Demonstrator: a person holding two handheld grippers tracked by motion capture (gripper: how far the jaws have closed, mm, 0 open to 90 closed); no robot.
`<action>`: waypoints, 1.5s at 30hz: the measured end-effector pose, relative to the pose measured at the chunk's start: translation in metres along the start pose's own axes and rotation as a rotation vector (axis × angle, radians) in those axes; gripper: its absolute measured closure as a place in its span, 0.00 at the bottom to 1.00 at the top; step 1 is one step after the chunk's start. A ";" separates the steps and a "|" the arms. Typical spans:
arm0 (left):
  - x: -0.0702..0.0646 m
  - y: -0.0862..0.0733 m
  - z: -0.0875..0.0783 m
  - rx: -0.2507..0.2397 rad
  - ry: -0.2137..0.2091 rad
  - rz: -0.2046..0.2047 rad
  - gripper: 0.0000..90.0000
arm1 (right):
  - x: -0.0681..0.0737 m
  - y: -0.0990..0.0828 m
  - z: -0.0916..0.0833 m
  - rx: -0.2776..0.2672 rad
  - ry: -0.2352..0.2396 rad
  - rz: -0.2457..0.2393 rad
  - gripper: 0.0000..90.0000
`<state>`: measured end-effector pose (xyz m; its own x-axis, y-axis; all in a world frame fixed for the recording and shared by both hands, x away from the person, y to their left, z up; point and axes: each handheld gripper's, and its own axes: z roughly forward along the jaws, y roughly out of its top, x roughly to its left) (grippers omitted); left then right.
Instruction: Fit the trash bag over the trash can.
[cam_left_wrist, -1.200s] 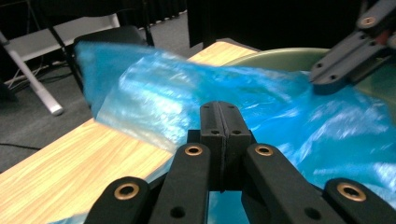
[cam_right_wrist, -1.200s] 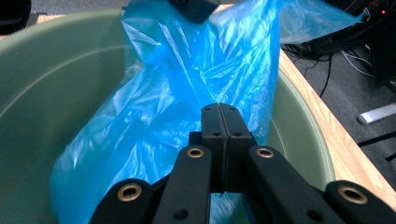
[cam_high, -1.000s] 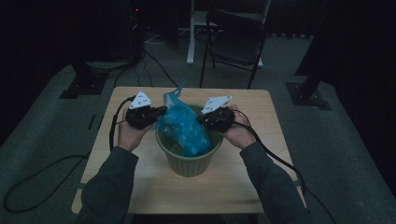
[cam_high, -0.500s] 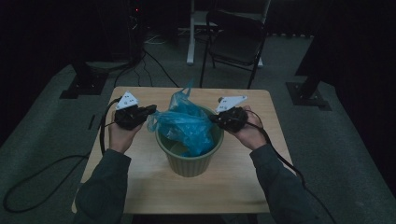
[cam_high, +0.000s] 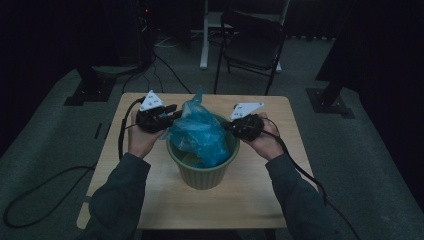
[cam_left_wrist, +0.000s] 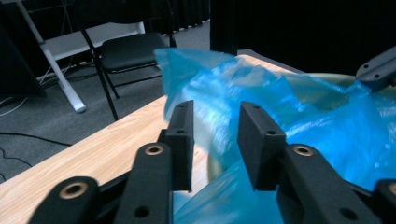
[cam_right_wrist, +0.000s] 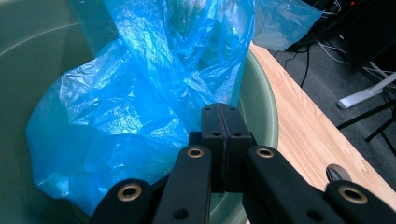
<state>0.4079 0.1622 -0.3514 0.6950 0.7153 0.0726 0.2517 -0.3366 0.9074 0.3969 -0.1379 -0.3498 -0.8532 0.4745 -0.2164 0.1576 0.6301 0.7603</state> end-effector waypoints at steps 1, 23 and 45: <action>-0.002 0.002 0.002 0.002 0.002 0.001 0.71 | 0.000 0.000 0.000 -0.001 0.001 -0.001 1.00; -0.009 0.011 0.029 0.086 -0.002 0.019 0.80 | 0.003 0.005 0.000 -0.017 0.009 -0.011 1.00; -0.013 0.011 0.024 0.083 -0.005 0.041 0.98 | -0.022 0.041 0.015 -0.063 0.022 0.136 0.74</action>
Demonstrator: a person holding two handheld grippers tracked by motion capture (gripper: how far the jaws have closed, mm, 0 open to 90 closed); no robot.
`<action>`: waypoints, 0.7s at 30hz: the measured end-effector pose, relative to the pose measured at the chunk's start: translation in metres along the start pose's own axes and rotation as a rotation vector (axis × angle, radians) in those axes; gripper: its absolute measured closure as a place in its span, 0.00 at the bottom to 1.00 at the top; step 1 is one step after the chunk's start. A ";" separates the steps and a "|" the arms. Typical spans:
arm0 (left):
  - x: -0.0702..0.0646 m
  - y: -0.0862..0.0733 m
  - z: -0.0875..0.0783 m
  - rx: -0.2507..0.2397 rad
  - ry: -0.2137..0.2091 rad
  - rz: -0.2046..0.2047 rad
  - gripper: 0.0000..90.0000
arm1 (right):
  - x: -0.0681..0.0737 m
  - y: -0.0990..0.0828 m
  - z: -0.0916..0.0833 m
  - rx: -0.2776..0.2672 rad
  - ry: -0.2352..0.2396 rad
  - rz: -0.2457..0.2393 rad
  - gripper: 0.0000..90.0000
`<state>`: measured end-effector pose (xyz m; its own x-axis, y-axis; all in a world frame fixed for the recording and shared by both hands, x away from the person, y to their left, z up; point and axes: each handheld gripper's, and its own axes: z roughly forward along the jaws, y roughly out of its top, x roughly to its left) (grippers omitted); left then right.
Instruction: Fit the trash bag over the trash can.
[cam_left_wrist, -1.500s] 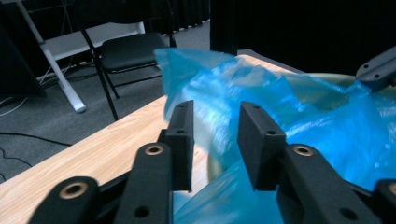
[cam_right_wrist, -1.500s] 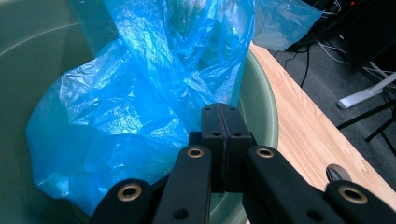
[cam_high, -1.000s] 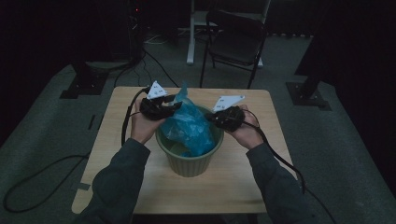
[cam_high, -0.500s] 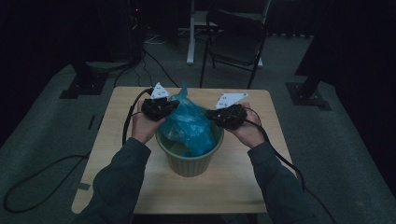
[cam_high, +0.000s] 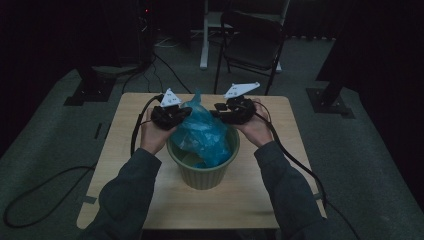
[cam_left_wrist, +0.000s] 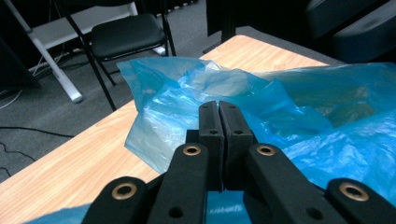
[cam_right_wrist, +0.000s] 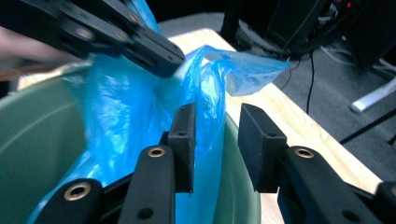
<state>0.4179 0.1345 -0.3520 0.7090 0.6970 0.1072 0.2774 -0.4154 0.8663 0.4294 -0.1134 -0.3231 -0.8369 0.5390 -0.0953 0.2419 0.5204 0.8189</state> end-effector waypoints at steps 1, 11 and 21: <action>0.000 0.000 -0.002 -0.004 -0.003 0.001 0.97 | 0.000 0.001 0.003 0.013 0.003 0.004 0.74; 0.003 0.001 -0.027 -0.039 -0.021 -0.006 0.92 | 0.001 0.001 0.027 0.104 -0.002 -0.010 0.94; 0.002 0.018 -0.020 -0.021 0.003 -0.004 0.80 | 0.006 0.001 0.026 0.079 -0.017 -0.015 1.00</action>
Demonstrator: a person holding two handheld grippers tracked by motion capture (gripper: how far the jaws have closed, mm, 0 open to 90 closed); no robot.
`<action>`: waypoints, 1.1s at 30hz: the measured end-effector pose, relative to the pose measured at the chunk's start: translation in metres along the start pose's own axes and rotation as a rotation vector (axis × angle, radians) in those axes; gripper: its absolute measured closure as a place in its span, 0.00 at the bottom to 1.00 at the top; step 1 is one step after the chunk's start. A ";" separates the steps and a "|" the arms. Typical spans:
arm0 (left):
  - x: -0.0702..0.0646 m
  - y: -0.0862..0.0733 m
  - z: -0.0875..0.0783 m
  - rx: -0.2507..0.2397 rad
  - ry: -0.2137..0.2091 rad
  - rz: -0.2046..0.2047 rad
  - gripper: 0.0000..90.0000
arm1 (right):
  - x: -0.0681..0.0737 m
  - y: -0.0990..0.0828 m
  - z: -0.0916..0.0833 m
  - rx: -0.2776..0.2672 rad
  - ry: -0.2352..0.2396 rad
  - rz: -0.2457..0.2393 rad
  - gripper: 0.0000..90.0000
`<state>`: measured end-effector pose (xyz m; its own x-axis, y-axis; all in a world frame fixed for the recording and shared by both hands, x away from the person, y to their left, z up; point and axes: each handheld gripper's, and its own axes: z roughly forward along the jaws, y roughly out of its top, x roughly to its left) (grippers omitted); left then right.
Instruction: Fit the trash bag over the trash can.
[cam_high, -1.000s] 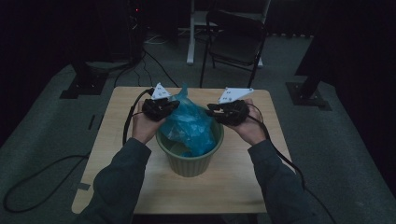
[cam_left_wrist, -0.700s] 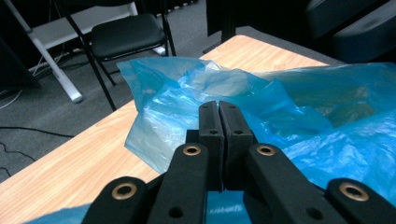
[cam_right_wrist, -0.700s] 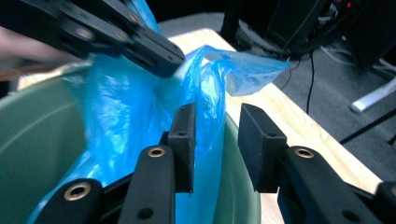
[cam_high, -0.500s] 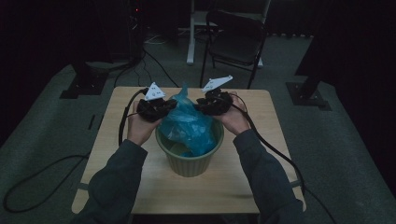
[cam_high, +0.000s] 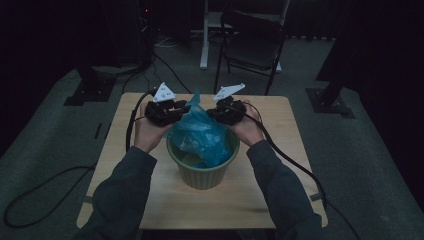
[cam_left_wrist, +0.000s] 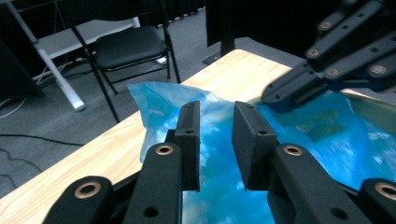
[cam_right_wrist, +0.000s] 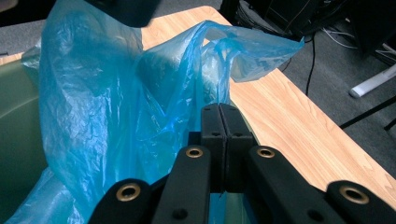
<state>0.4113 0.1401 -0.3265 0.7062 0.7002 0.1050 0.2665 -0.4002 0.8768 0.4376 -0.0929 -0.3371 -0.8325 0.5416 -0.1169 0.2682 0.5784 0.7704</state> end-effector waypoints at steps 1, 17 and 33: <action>0.000 0.004 0.004 0.010 0.002 0.005 0.79 | 0.000 0.000 0.000 -0.004 -0.001 -0.001 1.00; -0.006 0.001 0.026 0.054 0.012 -0.008 0.59 | 0.000 0.002 -0.005 -0.034 -0.023 -0.006 1.00; -0.009 -0.016 0.040 0.152 0.072 0.008 0.72 | 0.001 0.003 -0.008 -0.041 -0.057 -0.030 1.00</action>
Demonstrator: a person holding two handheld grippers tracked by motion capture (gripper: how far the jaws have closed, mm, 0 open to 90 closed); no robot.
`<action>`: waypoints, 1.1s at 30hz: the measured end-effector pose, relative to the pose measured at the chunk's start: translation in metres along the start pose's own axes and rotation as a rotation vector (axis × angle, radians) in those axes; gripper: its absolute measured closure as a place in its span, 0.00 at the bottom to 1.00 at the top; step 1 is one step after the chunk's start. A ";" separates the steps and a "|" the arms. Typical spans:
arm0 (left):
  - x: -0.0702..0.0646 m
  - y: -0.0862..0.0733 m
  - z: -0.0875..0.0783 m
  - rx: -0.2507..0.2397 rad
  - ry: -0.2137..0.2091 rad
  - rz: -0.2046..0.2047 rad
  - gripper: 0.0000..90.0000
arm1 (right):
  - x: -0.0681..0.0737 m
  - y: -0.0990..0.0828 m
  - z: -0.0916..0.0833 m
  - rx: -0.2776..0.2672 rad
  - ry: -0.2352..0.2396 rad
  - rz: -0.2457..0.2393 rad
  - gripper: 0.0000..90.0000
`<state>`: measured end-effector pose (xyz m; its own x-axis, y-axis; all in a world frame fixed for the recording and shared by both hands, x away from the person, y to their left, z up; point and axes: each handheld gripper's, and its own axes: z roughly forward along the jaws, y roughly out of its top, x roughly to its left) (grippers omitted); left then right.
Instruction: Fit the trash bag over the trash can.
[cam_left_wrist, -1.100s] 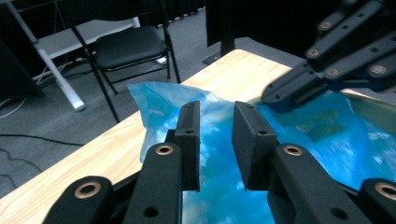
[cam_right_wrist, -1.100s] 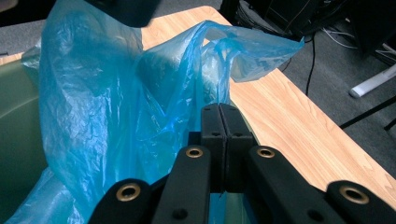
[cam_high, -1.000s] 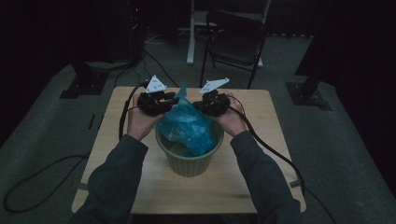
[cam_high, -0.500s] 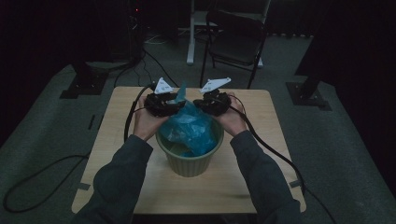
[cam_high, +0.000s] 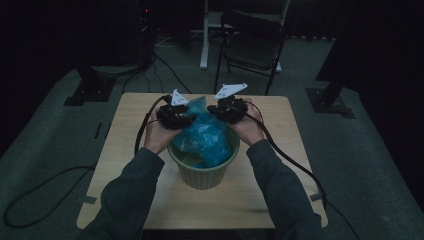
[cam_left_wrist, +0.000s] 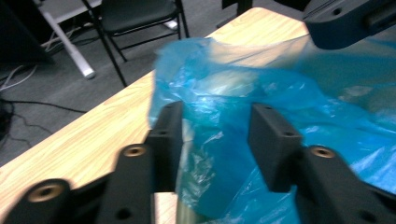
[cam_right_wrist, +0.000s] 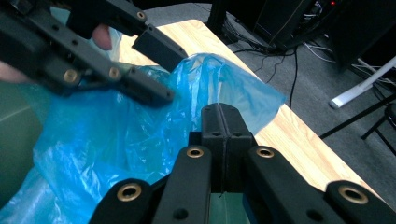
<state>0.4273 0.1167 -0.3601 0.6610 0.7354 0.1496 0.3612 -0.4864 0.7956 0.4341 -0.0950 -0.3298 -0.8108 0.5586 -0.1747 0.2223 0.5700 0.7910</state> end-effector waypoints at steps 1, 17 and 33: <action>0.000 -0.001 0.000 0.002 0.009 0.000 0.75 | 0.000 0.000 0.000 0.002 -0.004 -0.002 1.00; 0.024 -0.013 -0.019 -0.052 -0.002 -0.075 0.94 | -0.016 -0.019 -0.001 0.061 -0.056 0.024 1.00; 0.046 -0.039 -0.015 -0.023 -0.020 -0.170 0.94 | -0.035 -0.051 -0.003 0.112 -0.062 0.097 1.00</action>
<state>0.4339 0.1767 -0.3759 0.6045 0.7966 0.0002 0.4539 -0.3447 0.8217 0.4498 -0.1455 -0.3625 -0.7481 0.6488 -0.1394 0.3599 0.5732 0.7362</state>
